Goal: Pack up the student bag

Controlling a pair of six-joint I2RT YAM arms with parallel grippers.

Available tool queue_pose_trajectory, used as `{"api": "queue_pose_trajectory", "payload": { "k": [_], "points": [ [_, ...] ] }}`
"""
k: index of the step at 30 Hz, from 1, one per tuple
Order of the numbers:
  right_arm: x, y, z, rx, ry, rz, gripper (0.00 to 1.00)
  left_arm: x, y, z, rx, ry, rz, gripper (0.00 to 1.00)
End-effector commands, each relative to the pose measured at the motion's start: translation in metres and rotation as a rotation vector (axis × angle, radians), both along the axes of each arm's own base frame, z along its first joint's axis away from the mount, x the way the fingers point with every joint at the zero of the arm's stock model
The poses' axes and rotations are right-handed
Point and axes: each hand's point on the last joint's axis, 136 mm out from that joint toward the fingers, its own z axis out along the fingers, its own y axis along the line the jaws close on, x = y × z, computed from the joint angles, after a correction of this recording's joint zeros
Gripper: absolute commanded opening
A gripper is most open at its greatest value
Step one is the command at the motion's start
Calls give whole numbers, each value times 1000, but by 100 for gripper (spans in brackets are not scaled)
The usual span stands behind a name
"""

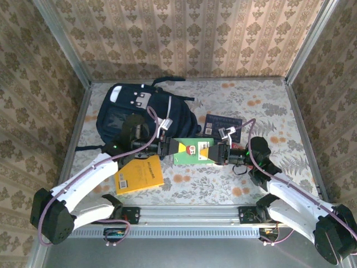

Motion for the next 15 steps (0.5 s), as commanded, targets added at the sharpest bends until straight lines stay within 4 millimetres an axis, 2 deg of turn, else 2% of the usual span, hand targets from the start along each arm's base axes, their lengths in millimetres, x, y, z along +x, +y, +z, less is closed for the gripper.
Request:
{"api": "queue_pose_trajectory", "payload": {
  "k": [1,7,12,15],
  "points": [
    [0,-3,1,-3,-7,-25,82,4,1,15,-34,-61,0,0],
    [6,-3,0,-7,1,-54,54,0,1,8,-36,-48,-19,0],
    [9,-2,2,4,7,-57,40,-2,1,4,-50,-32,-28,0],
    [10,-2,2,-1,8,-63,39,-3,1,2,-55,-28,-29,0]
  ]
}}
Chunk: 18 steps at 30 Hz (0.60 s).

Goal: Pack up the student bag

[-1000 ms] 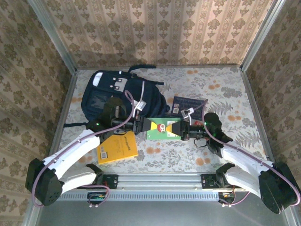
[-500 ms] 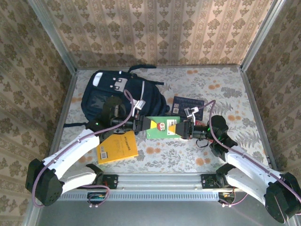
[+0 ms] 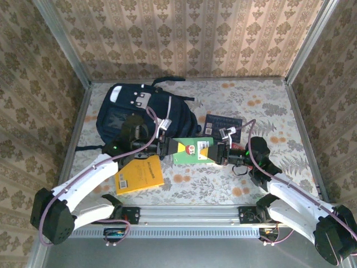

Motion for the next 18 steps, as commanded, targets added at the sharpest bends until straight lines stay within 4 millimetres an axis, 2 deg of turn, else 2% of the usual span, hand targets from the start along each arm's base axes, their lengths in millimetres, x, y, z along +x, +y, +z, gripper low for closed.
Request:
{"api": "queue_pose_trajectory", "payload": {
  "k": [1,7,10,14,18],
  "points": [
    [3,-1,10,16,-34,-22,39,-3,-1,7,-46,-17,-24,0],
    [0,2,12,33,-42,-8,39,-3,-3,7,-77,1,-26,0],
    [-2,5,14,39,-49,2,48,0,-5,9,-94,6,-21,0],
    [-4,6,17,57,-49,8,61,2,-6,26,-178,15,-21,0],
    [-4,5,19,84,-36,12,64,2,-5,37,-217,13,-20,0]
  ]
}}
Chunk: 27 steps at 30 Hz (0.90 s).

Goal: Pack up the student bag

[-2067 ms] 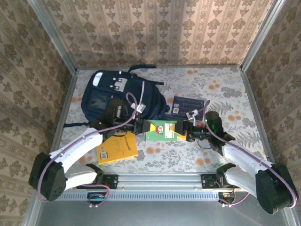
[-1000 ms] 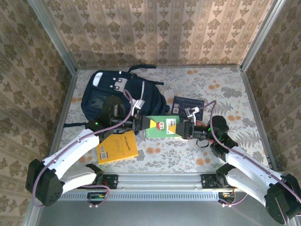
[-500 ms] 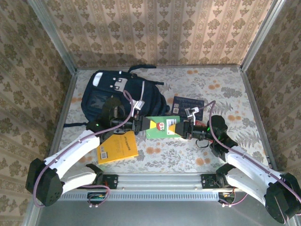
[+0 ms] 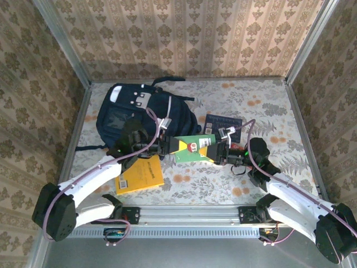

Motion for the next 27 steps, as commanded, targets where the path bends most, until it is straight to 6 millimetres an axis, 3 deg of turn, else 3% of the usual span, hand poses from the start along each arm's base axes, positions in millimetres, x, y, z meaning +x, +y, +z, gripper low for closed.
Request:
{"api": "queue_pose_trajectory", "payload": {
  "k": [1,13,20,24,26,27],
  "points": [
    [-2,0,10,56,-23,5,64,-3,2,29,-101,-57,-18,0],
    [2,-18,32,131,-35,-57,40,-8,5,13,-73,-28,-28,0],
    [3,-19,28,118,-26,-52,30,-9,5,10,-65,-24,-36,0],
    [4,-21,25,113,-19,-61,14,-9,5,7,-54,-21,-37,0],
    [5,-22,22,105,-17,-68,11,-5,6,3,-33,-17,-20,0],
    [5,-23,20,92,-16,-79,11,1,8,0,-10,-10,3,9]
  ]
}}
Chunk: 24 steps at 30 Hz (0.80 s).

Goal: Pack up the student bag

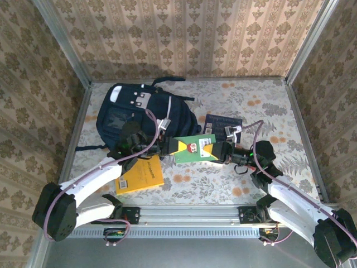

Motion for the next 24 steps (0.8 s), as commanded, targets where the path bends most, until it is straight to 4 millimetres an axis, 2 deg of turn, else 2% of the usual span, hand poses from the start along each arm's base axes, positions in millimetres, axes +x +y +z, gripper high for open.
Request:
{"api": "queue_pose_trajectory", "payload": {
  "k": [1,4,6,9,10,13,19,24],
  "points": [
    [0,-7,2,-13,-34,-38,9,10,8,-2,38,-25,40,21],
    [8,-21,-19,-93,6,-125,0,25,18,-13,128,-22,89,47],
    [13,-35,-39,-164,46,-204,0,40,30,-22,217,-37,153,54],
    [17,-59,-65,-267,81,-328,0,64,46,-38,364,-34,246,57],
    [18,-64,-71,-285,88,-355,0,80,57,-44,417,-25,298,57],
    [19,-71,-83,-301,109,-382,0,111,67,-62,552,-45,355,59],
    [24,-75,-87,-311,107,-394,0,176,75,-79,707,-126,451,59],
    [26,-74,-91,-317,105,-381,0,219,75,-94,768,-146,474,58]
  ]
}}
